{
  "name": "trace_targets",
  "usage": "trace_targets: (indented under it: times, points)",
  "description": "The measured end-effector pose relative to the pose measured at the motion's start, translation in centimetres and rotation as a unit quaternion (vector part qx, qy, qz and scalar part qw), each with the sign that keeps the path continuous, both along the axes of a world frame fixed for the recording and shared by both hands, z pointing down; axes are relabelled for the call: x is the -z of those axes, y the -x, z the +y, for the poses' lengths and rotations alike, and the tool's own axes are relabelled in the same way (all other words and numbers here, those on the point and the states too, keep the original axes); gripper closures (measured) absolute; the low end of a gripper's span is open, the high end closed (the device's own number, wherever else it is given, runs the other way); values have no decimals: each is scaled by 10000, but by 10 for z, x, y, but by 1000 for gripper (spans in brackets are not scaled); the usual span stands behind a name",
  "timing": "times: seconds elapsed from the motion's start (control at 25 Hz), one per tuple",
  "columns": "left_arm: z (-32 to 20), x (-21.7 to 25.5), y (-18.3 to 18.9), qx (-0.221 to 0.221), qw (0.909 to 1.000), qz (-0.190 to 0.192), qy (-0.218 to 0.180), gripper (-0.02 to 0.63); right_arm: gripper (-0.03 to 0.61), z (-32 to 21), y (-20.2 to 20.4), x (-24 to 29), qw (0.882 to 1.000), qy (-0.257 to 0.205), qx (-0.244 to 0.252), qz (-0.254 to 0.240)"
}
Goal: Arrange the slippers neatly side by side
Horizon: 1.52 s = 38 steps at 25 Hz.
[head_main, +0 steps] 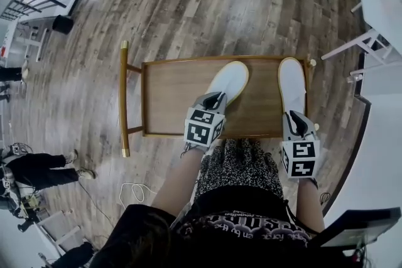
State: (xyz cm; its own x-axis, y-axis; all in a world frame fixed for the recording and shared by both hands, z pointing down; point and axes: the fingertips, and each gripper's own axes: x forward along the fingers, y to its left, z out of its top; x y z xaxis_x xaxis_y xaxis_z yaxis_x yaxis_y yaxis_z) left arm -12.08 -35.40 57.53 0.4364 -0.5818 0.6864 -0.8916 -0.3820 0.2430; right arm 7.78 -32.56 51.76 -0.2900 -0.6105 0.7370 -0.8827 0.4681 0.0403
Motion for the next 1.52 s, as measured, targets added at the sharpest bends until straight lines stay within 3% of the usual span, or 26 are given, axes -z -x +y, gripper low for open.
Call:
trace_targets:
  times: [0.44,0.64,0.76,0.88,1.0,1.12,1.2,1.36,1.52]
  points:
    - [-25,-8,-83,27,9973,705,200,600,523,9,-37,0,9990,43,-433,-61]
    - [-32,-3,-110,-207,9922,1228,115,584,523,8,-43,0,9987,44,-482,-127]
    - [-31,7,-107,-410,9939,1013,-122,521,523,4,-41,0,9987,41,-471,-190]
    - [-21,7,-90,-701,9964,442,-193,508,523,2,-37,-3,9988,52,-435,-237]
    - [-6,-2,-63,-812,9967,-77,-19,508,523,1,-34,-5,9989,60,-384,-248]
    - [7,-15,-39,-708,9967,-326,238,508,523,0,-31,-7,9991,70,-337,-260]
    - [13,-22,-33,-707,9961,-309,421,508,523,0,-29,-7,9992,89,-298,-255]
    - [22,-33,-44,-531,9930,476,945,509,523,1,-25,-7,9996,105,-176,-207]
    - [30,-42,-55,-570,9889,581,1241,509,523,-1,-25,-6,9996,81,-165,-206]
